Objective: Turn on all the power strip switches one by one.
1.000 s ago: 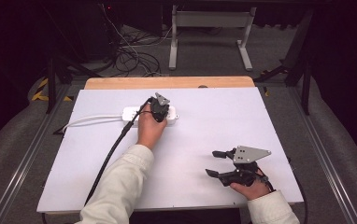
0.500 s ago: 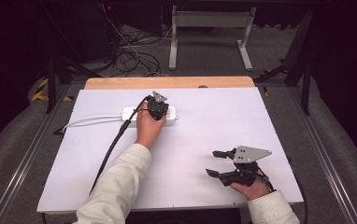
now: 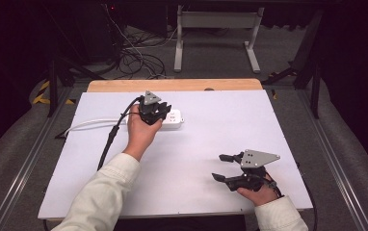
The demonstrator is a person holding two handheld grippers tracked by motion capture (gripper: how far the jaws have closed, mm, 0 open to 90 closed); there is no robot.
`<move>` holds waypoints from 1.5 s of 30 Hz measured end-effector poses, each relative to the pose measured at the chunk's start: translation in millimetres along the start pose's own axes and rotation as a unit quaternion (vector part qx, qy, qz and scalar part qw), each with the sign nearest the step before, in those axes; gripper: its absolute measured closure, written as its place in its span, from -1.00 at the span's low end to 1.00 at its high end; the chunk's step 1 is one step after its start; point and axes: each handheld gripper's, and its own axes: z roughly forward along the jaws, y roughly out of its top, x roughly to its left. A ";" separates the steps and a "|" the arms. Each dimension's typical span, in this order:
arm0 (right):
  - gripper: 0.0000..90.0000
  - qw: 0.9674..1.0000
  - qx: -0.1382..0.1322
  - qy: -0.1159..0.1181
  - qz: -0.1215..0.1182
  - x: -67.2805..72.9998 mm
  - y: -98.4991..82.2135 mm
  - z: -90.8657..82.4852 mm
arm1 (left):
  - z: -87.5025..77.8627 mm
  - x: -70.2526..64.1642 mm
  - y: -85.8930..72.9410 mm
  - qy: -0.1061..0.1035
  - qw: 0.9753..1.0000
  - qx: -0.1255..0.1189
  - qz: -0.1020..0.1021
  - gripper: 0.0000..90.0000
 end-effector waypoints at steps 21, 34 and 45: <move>-0.30 1.000 0.002 -0.007 0.002 0.0 -0.3 -0.2 | -53.8 -9.6 7.6 -0.043 0.999 -0.021 0.012 0.56; -0.30 1.000 0.003 -0.007 0.001 0.7 -0.3 0.5 | -94.5 -11.3 -4.6 -0.064 0.997 -0.035 0.027 0.22; -0.30 1.000 0.002 -0.008 -0.001 2.2 0.3 1.3 | -133.9 -10.8 -29.9 -0.098 0.993 -0.062 0.035 -0.15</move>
